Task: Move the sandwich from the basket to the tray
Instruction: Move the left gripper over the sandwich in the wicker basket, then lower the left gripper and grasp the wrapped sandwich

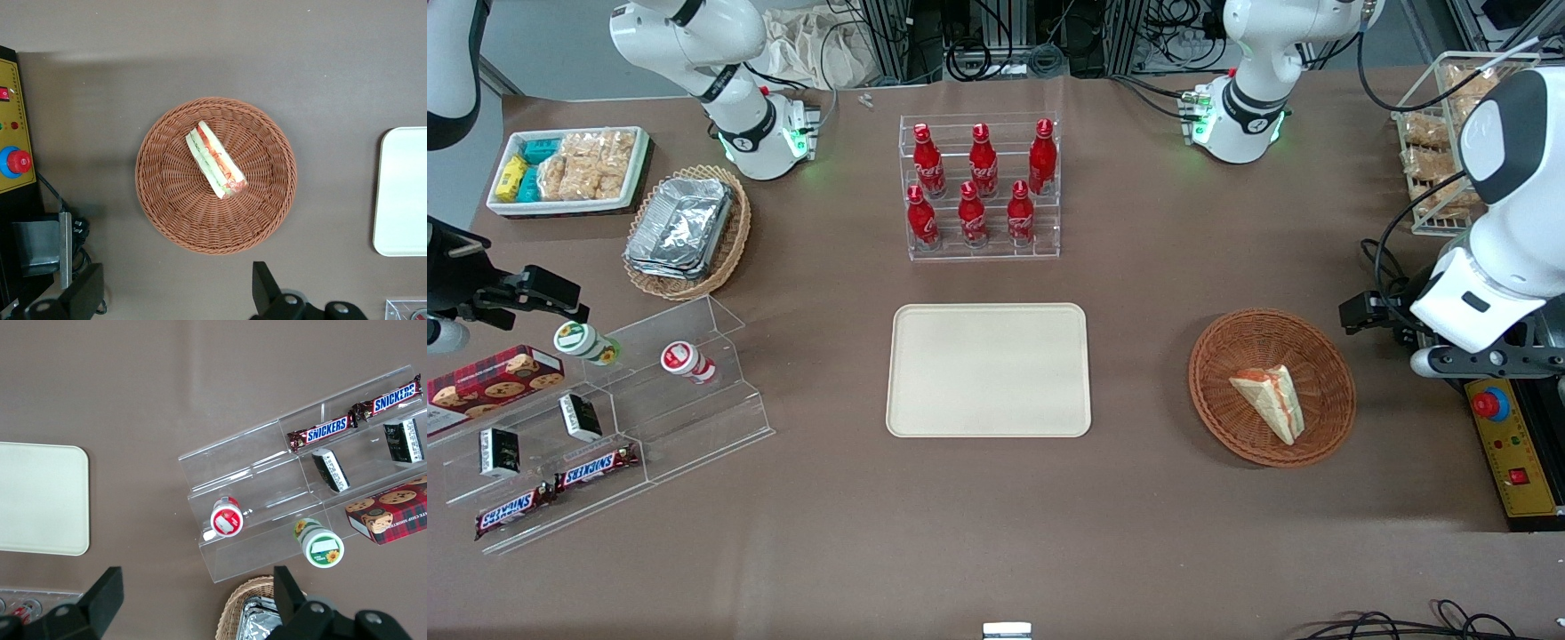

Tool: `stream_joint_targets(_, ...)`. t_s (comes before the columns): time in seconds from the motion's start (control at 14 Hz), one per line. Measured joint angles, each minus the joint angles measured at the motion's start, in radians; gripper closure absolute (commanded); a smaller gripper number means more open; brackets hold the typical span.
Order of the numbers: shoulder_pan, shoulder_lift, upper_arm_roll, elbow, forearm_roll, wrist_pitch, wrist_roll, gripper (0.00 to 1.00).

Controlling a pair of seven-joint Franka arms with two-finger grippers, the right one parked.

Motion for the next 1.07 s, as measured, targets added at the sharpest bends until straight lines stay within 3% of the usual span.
stream_joint_targets(0.57, 0.000, 0.053, 0.001, -0.001, -0.005, 0.014, -0.110, 0.00)
stream_joint_targets(1.07, 0.000, 0.128, 0.001, -0.115, -0.005, 0.226, -0.324, 0.00)
